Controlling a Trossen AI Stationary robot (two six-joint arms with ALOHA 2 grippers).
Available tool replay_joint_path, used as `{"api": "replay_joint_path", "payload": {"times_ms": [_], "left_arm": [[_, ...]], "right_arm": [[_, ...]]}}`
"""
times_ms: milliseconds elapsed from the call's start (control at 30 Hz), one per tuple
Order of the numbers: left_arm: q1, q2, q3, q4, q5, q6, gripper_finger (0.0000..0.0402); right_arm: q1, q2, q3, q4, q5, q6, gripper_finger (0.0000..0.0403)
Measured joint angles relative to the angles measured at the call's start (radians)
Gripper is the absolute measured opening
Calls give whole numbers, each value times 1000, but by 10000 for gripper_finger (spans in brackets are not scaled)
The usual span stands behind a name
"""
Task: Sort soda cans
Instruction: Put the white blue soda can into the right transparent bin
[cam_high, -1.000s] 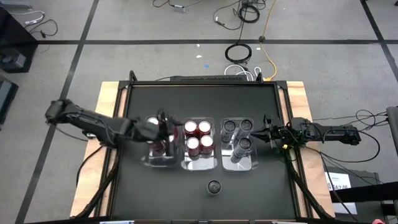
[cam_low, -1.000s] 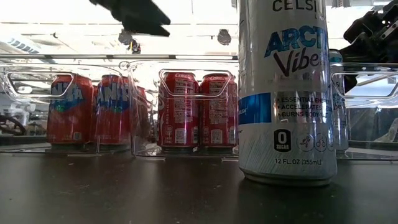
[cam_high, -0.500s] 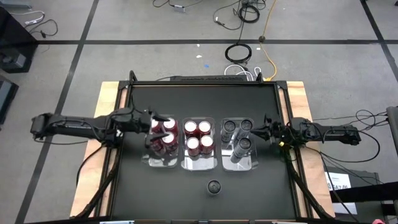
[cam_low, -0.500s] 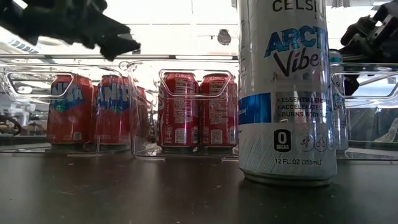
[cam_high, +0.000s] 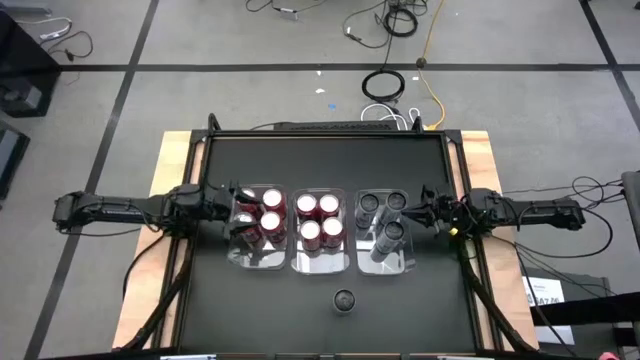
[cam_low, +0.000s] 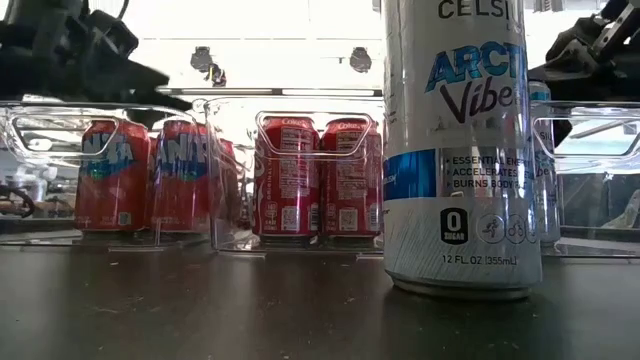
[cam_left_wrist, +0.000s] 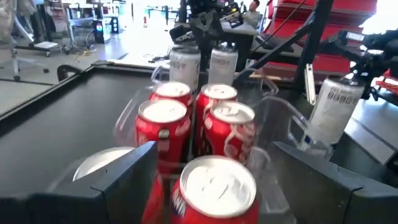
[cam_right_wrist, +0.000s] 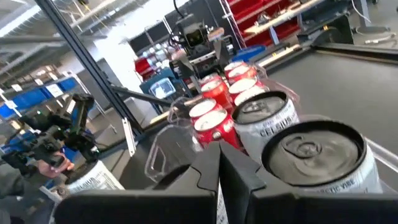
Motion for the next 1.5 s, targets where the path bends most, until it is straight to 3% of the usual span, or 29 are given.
{"api": "replay_joint_path", "payload": {"times_ms": [300,1133,1333,1500], "left_arm": [[0,-92,-90,-10,-13,5,321],[0,-89,-91,23,-14,0,321],[0,-89,-92,25,-14,0,321],[0,-90,-92,25,-14,0,321]], "right_arm": [[0,85,0,5,0,-3,4],[-1,98,0,20,2,-4,4],[-3,98,0,27,79,2,4],[-2,98,0,27,82,42,4]]}}
